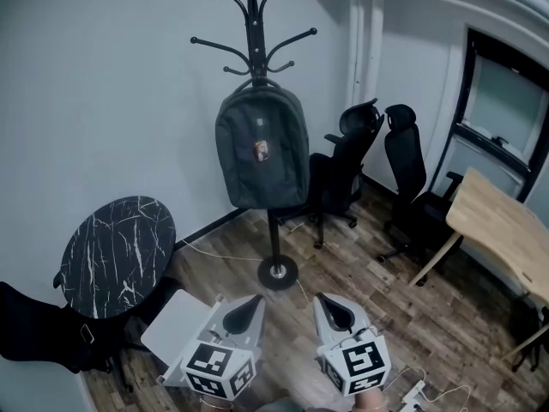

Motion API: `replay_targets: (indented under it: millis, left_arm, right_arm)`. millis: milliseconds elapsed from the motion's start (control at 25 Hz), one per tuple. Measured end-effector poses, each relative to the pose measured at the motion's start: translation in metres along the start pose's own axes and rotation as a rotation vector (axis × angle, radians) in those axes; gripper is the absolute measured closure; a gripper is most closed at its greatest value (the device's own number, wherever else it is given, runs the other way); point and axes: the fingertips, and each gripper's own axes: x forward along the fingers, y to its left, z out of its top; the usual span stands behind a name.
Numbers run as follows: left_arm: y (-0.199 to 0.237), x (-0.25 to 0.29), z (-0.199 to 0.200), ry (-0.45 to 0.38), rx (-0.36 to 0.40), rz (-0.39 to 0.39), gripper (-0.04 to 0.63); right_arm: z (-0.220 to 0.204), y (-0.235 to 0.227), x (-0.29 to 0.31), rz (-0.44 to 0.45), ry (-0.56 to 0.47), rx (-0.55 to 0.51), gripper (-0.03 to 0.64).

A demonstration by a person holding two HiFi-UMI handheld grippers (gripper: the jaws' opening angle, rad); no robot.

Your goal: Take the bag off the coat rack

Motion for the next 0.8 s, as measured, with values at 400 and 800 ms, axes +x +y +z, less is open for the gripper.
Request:
replay_targets:
  millis: [400, 800]
  left_arm:
    - [0.039, 0.025, 0.003, 0.007, -0.003, -0.047, 0.585]
    - [0.056, 0.058, 0.010, 0.009, 0.020, -0.079, 0.584]
  right_arm:
    - [0.006, 0.004, 0.043, -0.027, -0.011, 0.012, 0.614]
    - [0.010, -0.015, 0.080, -0.031, -0.013, -0.010, 0.615]
